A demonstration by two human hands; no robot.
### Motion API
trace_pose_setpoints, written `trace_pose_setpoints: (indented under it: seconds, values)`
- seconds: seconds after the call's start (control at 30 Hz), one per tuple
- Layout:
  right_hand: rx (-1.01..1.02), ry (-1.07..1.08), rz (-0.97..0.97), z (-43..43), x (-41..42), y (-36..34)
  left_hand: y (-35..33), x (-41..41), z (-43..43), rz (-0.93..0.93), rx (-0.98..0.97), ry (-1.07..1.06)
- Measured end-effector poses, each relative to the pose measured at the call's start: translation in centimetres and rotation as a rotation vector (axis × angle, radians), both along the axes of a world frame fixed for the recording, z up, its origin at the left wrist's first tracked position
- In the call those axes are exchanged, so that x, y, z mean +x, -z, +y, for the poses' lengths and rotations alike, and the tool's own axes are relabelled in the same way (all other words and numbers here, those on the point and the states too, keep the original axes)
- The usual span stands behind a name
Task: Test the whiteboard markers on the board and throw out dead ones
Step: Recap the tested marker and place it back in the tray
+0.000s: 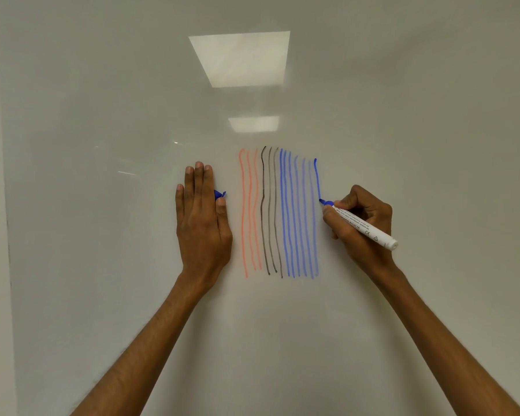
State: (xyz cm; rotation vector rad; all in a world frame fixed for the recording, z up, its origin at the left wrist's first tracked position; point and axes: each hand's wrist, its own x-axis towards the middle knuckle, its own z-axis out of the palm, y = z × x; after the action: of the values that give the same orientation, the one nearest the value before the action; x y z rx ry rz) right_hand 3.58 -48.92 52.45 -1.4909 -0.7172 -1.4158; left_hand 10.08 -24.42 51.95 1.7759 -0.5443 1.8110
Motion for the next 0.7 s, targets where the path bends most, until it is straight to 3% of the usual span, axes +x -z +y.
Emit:
trace_pose_setpoints:
  seconds: [0.7]
  values:
    - [-0.16, -0.027, 0.073, -1.2, -0.3, 5.5, 0.7, 0.2, -0.2, -0.002, -0.014, 0.0]
